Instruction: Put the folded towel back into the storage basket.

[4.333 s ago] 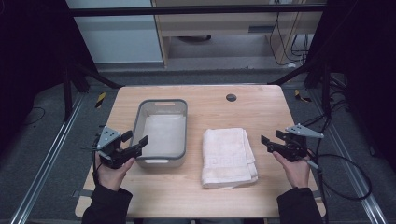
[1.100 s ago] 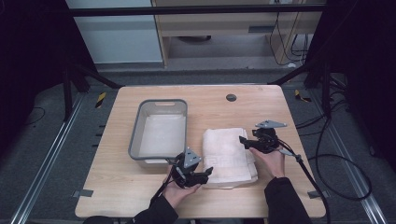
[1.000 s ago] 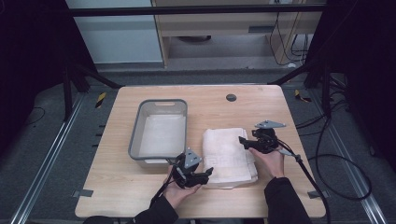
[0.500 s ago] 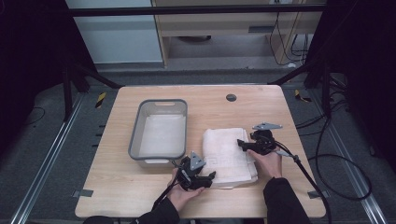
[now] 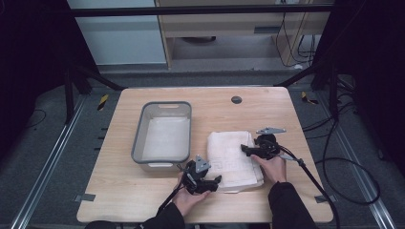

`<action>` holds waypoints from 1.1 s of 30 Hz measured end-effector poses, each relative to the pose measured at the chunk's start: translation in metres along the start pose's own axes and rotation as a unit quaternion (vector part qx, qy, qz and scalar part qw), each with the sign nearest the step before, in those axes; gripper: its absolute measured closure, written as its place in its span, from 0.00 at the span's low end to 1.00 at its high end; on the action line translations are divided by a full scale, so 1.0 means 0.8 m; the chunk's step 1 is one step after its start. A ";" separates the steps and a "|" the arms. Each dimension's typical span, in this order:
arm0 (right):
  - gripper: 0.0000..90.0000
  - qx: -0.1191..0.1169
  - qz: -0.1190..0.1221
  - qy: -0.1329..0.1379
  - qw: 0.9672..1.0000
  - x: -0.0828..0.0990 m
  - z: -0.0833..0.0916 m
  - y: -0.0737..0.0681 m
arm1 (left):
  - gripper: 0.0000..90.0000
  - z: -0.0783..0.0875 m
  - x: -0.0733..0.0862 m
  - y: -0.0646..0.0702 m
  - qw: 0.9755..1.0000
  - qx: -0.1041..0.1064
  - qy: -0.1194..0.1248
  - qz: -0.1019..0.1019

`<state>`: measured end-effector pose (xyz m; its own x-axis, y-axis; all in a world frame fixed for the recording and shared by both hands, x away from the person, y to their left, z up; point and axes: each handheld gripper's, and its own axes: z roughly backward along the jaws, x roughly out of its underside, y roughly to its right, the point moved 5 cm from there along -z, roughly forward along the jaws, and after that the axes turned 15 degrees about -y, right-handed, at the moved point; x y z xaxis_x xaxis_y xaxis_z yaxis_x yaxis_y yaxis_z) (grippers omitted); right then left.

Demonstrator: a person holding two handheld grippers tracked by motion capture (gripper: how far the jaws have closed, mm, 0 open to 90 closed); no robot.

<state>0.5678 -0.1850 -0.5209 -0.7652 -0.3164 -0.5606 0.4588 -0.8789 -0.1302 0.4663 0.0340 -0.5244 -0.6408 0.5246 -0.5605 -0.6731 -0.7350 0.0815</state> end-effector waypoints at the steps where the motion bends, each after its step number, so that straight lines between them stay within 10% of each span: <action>1: 0.36 -0.003 -0.005 0.000 1.000 0.000 -0.001 0.000 | 0.36 -0.001 0.000 0.000 1.000 -0.001 0.000 -0.001; 20: 0.42 -0.029 -0.030 -0.018 0.999 0.005 -0.009 0.000 | 0.43 -0.011 0.000 -0.002 0.999 0.037 -0.015 0.017; 33: 0.67 -0.073 -0.048 -0.032 0.996 0.004 -0.009 -0.005 | 0.55 -0.011 -0.003 0.002 0.998 0.047 -0.028 0.003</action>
<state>0.5666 -0.1800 -0.5281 -0.8337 -0.2606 -0.4868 0.4397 -0.8466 -0.2999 0.4703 0.0280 -0.5300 -0.6633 0.5446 -0.5133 -0.6986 -0.6965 0.1638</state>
